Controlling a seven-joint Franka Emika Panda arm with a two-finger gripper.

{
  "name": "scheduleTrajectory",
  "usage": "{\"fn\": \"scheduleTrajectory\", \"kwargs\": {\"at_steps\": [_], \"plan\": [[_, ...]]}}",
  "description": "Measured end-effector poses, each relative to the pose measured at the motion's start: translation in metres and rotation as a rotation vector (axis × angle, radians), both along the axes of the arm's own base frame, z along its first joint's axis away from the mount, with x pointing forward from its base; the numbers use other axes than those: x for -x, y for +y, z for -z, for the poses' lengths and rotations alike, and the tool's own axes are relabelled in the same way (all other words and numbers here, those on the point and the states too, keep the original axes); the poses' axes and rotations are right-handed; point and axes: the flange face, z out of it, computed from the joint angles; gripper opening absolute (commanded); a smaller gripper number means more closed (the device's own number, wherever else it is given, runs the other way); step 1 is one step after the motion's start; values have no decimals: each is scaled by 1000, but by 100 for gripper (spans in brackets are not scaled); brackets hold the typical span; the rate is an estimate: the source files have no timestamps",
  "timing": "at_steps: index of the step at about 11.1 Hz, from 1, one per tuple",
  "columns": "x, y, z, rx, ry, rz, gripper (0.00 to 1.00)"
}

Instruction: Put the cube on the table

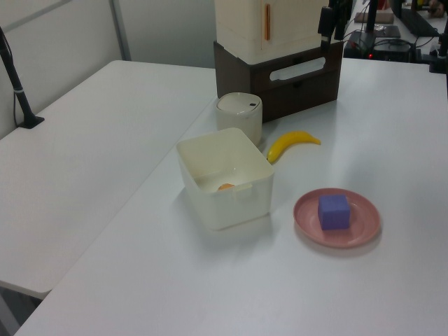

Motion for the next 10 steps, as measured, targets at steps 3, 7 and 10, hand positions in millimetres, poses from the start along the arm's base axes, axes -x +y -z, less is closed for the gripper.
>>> {"fn": "scheduleTrajectory", "kwargs": {"at_steps": [3,7,10], "plan": [[0,8,1,-1,5,-11,100],[1,14,4,-2,24,-21,100],[1,16,6,-2,32,-24,100]]}}
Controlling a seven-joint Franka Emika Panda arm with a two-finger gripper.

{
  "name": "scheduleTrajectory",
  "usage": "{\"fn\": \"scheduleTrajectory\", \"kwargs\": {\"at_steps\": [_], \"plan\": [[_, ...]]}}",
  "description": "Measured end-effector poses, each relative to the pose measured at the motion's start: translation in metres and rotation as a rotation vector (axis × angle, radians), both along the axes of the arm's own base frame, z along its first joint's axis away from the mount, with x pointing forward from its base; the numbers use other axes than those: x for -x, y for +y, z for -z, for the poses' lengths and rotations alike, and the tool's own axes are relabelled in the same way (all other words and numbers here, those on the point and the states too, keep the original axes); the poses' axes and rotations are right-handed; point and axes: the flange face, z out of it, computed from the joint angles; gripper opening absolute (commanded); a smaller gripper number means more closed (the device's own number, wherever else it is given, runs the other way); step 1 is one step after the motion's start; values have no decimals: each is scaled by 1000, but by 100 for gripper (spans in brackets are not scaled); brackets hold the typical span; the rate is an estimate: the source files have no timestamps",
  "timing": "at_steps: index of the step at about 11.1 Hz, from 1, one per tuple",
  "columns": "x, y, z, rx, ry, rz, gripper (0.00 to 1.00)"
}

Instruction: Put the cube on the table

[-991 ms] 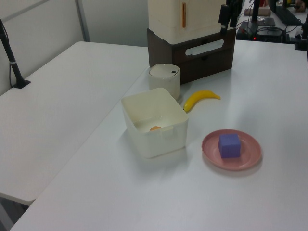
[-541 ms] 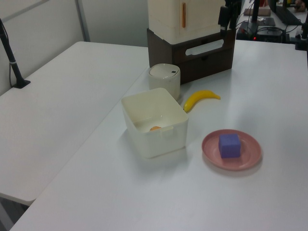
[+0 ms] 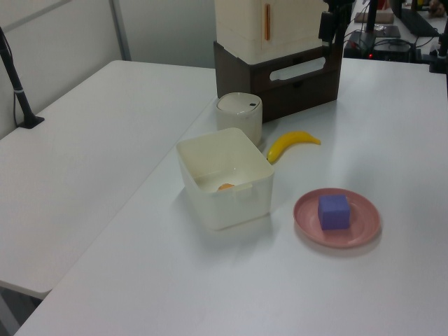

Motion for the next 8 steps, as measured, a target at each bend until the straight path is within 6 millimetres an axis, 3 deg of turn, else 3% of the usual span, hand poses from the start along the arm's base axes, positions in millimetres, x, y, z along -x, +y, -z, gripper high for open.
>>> {"fn": "scheduleTrajectory", "kwargs": {"at_steps": [8], "plan": [[2,19,13,52,67,42,100]]}}
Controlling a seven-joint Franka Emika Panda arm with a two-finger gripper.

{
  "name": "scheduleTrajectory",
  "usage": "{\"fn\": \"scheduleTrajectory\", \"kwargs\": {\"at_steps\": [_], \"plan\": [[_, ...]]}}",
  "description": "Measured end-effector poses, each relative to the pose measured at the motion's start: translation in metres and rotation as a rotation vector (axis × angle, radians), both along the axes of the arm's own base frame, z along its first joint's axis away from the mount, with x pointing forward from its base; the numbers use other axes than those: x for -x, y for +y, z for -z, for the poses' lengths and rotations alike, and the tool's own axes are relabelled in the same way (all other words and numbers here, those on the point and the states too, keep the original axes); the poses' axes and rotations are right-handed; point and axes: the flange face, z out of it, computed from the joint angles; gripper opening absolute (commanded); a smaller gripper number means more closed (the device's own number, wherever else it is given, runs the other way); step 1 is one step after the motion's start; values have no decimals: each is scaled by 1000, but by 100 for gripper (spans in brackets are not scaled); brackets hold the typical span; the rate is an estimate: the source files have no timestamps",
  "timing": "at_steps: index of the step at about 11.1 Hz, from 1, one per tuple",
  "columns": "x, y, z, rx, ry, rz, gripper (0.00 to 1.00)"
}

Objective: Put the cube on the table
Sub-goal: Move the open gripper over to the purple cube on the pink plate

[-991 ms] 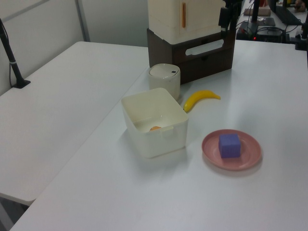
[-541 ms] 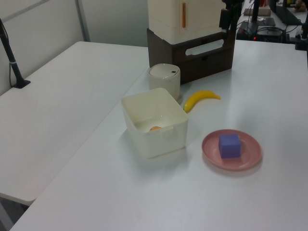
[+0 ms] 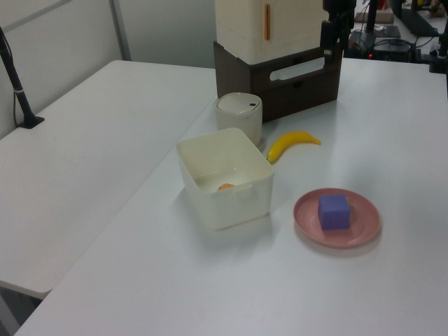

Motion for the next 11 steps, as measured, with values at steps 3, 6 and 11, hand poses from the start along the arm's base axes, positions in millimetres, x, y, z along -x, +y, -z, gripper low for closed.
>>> {"fn": "scheduleTrajectory", "kwargs": {"at_steps": [3,6,11], "plan": [[-4,4,10,6,19,4,100],[0,36,42,69,85,-77,100],[12,80,76,94,155,-178,100]]}}
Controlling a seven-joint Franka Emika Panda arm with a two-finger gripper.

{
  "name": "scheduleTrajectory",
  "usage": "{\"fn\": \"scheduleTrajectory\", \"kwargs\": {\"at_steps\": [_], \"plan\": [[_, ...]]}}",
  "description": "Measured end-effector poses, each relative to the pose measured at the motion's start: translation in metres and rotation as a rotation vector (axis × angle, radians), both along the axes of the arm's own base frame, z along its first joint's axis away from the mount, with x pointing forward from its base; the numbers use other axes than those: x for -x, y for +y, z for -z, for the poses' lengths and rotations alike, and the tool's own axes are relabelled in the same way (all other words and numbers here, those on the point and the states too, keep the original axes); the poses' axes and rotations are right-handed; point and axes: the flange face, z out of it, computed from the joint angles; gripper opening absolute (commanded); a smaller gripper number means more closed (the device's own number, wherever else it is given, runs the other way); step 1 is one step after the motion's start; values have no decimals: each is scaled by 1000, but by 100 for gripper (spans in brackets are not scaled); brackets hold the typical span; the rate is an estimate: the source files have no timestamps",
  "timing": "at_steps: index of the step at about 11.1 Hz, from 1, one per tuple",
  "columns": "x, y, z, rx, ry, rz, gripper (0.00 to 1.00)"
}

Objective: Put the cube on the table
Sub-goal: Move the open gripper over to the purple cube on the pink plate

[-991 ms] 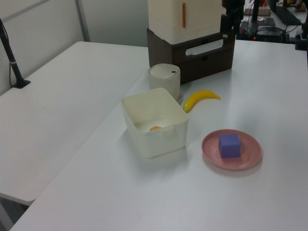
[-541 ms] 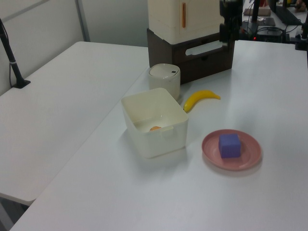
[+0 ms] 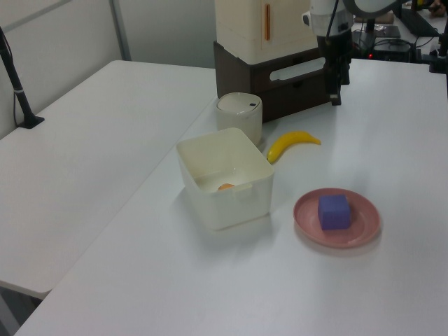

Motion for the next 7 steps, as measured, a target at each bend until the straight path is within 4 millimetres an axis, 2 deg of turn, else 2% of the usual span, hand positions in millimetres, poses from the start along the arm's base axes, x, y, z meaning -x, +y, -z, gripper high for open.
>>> {"fn": "scheduleTrajectory", "kwargs": {"at_steps": [3,7], "plan": [[13,45,19,1,46,-116,100],[31,105,23,-4,59,-262,100]]}}
